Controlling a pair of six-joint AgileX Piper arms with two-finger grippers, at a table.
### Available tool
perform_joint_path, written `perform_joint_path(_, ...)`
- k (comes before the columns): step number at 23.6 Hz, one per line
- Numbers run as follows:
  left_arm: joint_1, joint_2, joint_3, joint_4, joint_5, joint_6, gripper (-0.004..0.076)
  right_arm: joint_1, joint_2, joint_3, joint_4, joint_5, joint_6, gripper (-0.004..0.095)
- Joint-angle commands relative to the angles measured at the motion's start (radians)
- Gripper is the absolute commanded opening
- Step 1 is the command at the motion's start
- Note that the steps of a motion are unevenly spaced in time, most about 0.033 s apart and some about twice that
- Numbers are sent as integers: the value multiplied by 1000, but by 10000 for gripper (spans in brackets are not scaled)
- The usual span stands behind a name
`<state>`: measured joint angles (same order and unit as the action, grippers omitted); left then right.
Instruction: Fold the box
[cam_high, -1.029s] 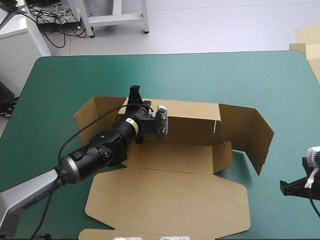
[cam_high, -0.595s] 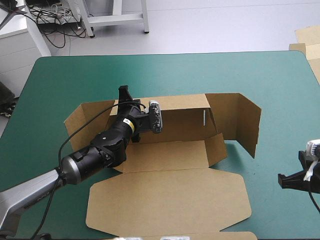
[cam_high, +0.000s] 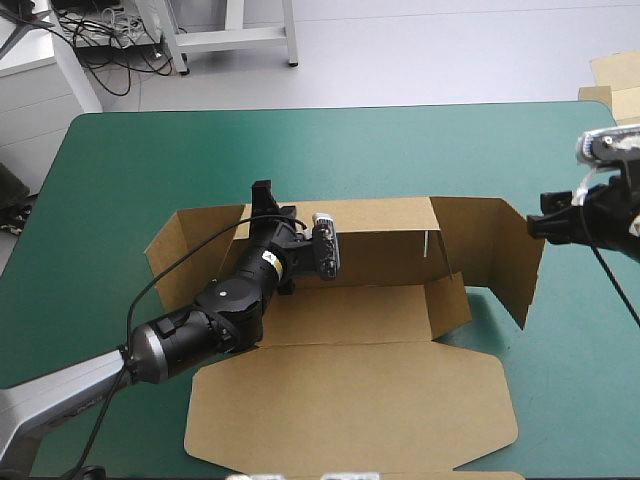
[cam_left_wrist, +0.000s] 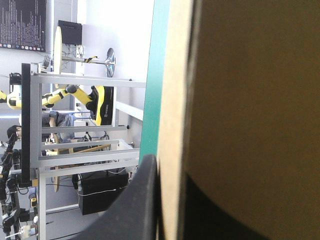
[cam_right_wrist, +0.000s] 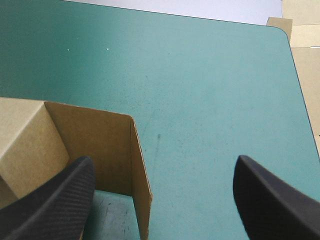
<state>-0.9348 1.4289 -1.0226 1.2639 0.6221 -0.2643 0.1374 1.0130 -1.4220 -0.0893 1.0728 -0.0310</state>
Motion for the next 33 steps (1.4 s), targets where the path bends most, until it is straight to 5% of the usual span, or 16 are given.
perform_joint_path(1,-7,-34,9,33,31,-48,-10,-7,115,-115,2,-67,15,716)
perform_joint_path(22,-8,-35,83,172,83,-198,-10,-8,767,-547,203,50,31,714)
perform_joint_path(33,-8,-35,83,177,124,-204,-10,-8,763,-479,227,181,13,714)
